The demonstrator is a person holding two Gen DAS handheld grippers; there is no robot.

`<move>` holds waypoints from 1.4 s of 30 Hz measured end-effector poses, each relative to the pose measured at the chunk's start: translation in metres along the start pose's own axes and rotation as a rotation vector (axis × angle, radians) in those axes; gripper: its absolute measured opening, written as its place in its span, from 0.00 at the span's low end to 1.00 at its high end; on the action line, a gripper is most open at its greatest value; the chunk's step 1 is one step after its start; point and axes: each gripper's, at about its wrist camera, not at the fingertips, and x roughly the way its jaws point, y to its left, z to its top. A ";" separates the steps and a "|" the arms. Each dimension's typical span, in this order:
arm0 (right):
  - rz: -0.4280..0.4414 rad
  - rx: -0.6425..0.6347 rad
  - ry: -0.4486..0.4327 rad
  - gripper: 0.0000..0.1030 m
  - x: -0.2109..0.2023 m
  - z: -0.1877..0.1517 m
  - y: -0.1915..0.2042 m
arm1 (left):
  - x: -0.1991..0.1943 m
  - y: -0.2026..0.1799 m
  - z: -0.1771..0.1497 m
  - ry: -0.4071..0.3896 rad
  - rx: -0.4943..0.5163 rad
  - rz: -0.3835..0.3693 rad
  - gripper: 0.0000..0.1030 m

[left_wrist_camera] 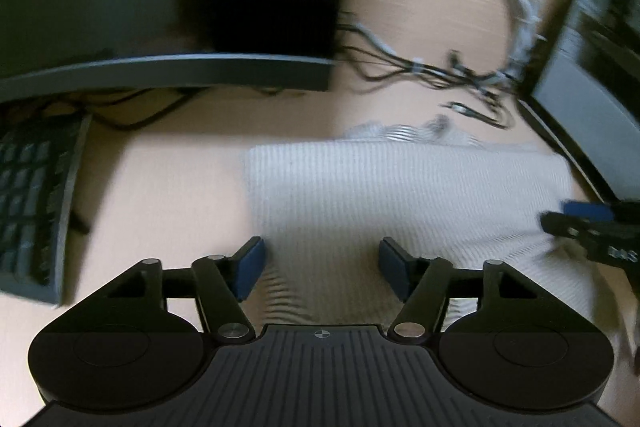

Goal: Fold clothes

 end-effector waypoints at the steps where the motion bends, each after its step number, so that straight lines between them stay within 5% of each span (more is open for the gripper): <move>1: -0.006 0.005 -0.007 0.41 -0.003 0.002 -0.001 | 0.000 0.004 0.002 0.003 -0.022 0.009 0.67; 6: -0.083 0.041 -0.080 0.60 -0.017 0.013 -0.005 | -0.013 0.000 0.012 -0.046 -0.033 -0.037 0.74; 10: -0.141 0.111 0.000 0.62 -0.004 0.010 -0.014 | -0.015 -0.012 0.011 -0.047 -0.003 -0.064 0.75; 12: -0.110 0.155 0.034 0.52 0.000 0.004 -0.019 | -0.016 -0.018 0.011 -0.048 0.012 -0.077 0.76; 13: -0.095 0.149 0.018 0.31 -0.004 0.004 -0.018 | -0.016 -0.021 0.011 -0.048 0.020 -0.084 0.77; 15: -0.079 0.113 -0.026 0.18 -0.014 0.008 -0.012 | -0.017 -0.027 0.011 -0.049 0.035 -0.097 0.78; 20: -0.076 0.092 -0.097 0.15 -0.035 0.018 -0.012 | -0.015 -0.040 0.008 -0.042 0.069 -0.123 0.78; 22: -0.107 0.088 -0.060 0.12 -0.029 0.014 -0.014 | -0.004 -0.039 0.003 -0.012 0.070 -0.084 0.76; 25: -0.133 0.108 0.027 0.12 -0.014 0.002 -0.021 | 0.006 -0.032 -0.005 0.014 0.063 -0.042 0.74; 31: -0.185 0.094 -0.063 0.20 -0.039 0.016 -0.017 | -0.002 -0.021 -0.001 -0.011 0.015 0.003 0.74; 35: -0.063 0.112 -0.133 0.29 -0.054 0.025 -0.005 | -0.016 -0.034 0.007 -0.043 0.019 -0.015 0.75; 40: 0.001 0.084 0.038 0.39 -0.017 0.005 0.008 | 0.002 -0.050 -0.003 0.048 0.064 -0.010 0.75; 42: -0.004 0.054 0.036 0.39 -0.013 -0.003 0.009 | 0.005 -0.050 -0.005 0.061 0.072 0.003 0.75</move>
